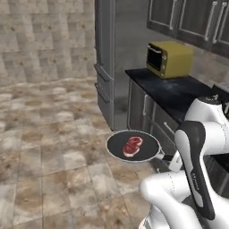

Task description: Pick up the pan with the steak in it and place it on the dining table. Then place the steak on the plate.

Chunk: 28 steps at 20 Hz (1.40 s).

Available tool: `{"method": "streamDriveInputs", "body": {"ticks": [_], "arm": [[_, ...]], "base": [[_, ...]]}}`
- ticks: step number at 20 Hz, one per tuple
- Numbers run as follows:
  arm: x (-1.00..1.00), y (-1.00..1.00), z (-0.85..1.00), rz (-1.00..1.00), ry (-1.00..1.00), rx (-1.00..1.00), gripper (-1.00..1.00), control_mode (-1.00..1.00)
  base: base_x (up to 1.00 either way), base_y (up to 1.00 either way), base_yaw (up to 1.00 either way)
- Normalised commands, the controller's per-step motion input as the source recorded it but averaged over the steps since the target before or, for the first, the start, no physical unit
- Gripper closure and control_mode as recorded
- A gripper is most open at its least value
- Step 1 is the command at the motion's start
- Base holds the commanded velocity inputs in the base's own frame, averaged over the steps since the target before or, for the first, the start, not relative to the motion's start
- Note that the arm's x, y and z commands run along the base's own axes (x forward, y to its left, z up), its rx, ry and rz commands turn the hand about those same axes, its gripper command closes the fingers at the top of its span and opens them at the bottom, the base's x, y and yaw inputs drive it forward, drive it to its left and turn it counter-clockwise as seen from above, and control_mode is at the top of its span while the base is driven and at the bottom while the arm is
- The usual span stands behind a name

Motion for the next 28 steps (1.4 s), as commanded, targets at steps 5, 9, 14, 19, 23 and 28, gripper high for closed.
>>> {"method": "streamDriveInputs", "body": {"ticks": [5, 9, 14, 19, 23, 28], "arm": [[0.0, 0.0, 0.0, 0.0, 0.0, 0.0, 1.0, 1.0], [0.0, 0.0, 0.0, 0.0, 0.0, 0.0, 1.0, 1.0], [0.0, 0.0, 0.0, 0.0, 0.0, 0.0, 1.0, 1.0], [0.0, 0.0, 0.0, 0.0, 0.0, 0.0, 1.0, 1.0], [0.0, 0.0, 0.0, 0.0, 0.0, 0.0, 1.0, 1.0], [0.0, 0.0, 0.0, 0.0, 0.0, 0.0, 1.0, 1.0]], "base": [[0.0, 0.04, 0.5], [0.0, 0.04, 0.5], [0.0, 0.04, 0.5], [0.0, 0.0, 0.5], [0.0, 0.0, 0.5], [-0.01, 0.0, 0.5]]}}
